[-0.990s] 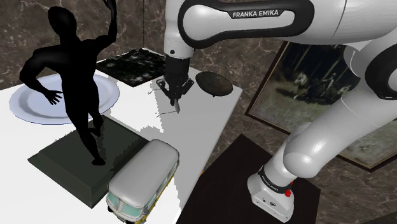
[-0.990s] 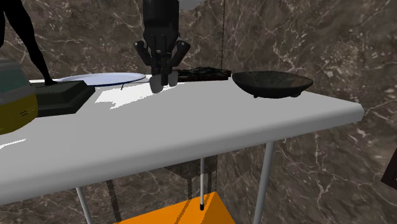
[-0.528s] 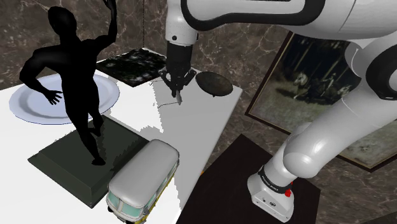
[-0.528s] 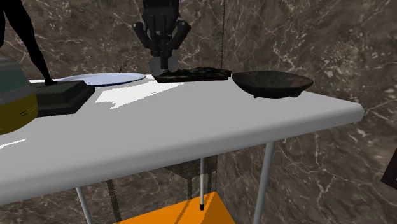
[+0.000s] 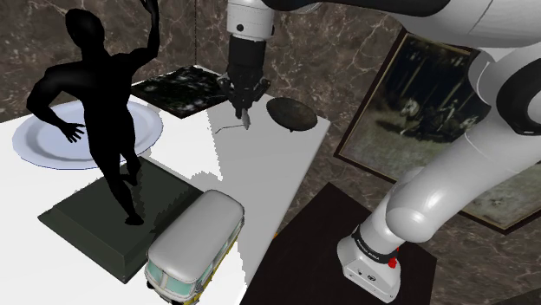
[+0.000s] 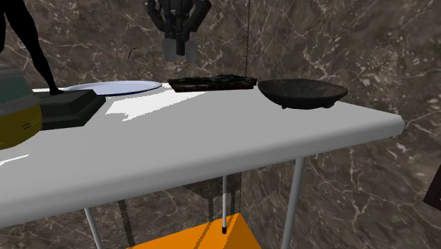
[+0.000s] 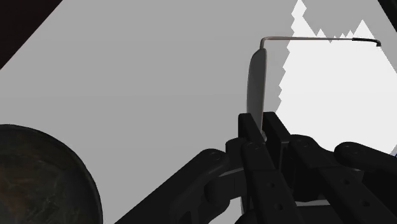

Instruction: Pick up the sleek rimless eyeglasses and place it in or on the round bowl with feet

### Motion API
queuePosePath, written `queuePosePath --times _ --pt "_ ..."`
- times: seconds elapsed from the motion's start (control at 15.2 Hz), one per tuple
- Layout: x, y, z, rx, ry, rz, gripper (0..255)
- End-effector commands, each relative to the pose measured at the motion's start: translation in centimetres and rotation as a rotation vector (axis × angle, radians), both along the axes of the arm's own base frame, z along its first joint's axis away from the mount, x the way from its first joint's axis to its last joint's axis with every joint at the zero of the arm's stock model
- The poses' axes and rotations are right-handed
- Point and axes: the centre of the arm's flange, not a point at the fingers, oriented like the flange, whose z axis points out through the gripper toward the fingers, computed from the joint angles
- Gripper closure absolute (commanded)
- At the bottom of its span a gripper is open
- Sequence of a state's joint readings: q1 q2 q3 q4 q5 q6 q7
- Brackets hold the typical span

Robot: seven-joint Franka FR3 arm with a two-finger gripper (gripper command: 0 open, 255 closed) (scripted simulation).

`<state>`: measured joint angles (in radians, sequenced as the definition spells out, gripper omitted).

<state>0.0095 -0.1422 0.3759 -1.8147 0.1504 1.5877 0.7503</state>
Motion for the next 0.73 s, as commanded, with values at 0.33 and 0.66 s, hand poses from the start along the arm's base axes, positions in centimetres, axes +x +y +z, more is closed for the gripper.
queuePosePath --times 0.33,0.66 --pt "-0.3 -4.0 2.1 0.0 0.0 0.0 255" --pt "-0.7 -10.6 2.3 0.0 0.0 0.0 255"
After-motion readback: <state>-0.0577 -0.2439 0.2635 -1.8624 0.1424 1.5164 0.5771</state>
